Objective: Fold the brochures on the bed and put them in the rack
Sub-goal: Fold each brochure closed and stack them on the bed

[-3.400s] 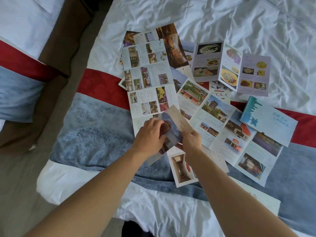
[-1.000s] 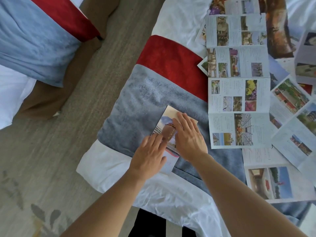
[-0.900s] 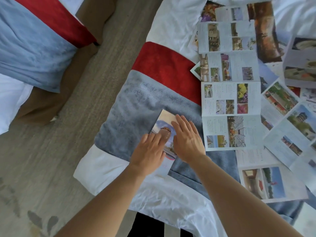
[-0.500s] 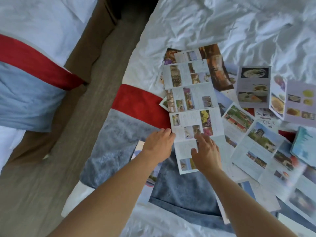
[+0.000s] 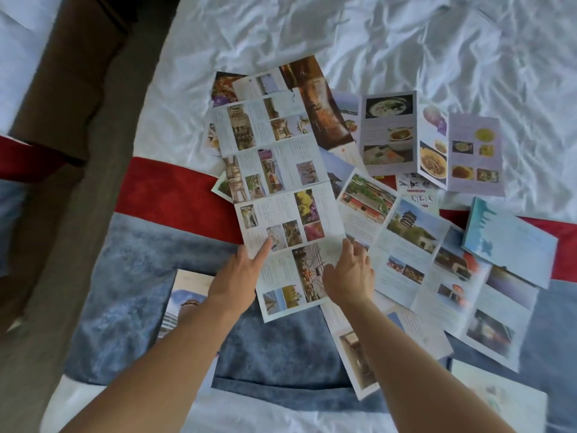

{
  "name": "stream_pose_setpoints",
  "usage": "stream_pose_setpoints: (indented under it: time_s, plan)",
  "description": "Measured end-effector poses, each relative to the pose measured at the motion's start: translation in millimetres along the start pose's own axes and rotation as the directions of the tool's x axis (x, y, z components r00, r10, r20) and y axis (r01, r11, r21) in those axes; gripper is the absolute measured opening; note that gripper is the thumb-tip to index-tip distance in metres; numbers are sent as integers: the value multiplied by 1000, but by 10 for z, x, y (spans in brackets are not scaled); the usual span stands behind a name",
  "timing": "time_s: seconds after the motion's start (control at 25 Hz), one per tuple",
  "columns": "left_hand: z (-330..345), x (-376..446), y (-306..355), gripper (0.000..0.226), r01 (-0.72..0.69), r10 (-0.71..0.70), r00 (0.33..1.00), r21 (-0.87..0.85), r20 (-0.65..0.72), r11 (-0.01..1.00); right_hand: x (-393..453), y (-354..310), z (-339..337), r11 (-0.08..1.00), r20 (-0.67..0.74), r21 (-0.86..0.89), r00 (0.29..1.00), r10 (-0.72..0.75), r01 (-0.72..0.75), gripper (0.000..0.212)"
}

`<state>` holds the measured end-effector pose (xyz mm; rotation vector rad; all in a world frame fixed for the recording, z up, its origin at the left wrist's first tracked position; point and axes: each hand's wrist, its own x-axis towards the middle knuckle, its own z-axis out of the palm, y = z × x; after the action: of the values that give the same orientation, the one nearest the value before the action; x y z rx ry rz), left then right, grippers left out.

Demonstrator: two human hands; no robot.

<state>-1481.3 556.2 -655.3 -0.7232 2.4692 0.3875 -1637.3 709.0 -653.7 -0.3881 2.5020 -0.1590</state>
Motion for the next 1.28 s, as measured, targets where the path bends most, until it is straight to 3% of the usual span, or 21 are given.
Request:
stream_pose_setpoints:
  time_s: [0.2,0.36,0.48,0.6,0.68,0.72,0.8,0.92,1.04,1.16,1.28]
  plan:
    - [83,-39,0,82,5,-12,997,-94,-73,996,129,18,-107,982,-66,168,993,97,-85,55]
    - [42,-94,-20,38,-78,13,968,-249,-252,965,233,16,-238,926,71,285,969,236,-246,31]
    - [6,-86,-16,8,-62,-86,934,-395,-346,917,320,61,-307,866,113,378,945,307,-327,28]
    - [-27,13,-17,11,27,-290,904,-634,-314,773,420,100,-417,645,149,610,866,477,-460,43]
    - [-51,74,-25,14,124,-431,879,-775,-204,620,494,141,-478,464,182,739,808,561,-488,44]
    - [-58,107,-29,16,181,-491,861,-822,-133,539,533,146,-479,443,174,762,807,564,-473,40]
    - [-66,166,-30,17,263,-584,811,-869,-36,420,548,78,-452,501,119,762,849,515,-411,31]
    - [-96,257,-49,7,302,-630,777,-886,15,352,527,-135,-367,754,63,618,970,235,-223,41]
    - [-148,357,-72,46,301,-586,810,-872,20,386,549,-372,-286,864,27,502,999,32,-42,54]
    - [-197,465,-106,58,302,-609,793,-851,-26,430,648,-458,-235,878,17,474,998,64,-64,57]
    - [-194,508,-152,36,319,-629,775,-821,-63,475,727,-409,-223,850,40,511,991,128,-130,32]
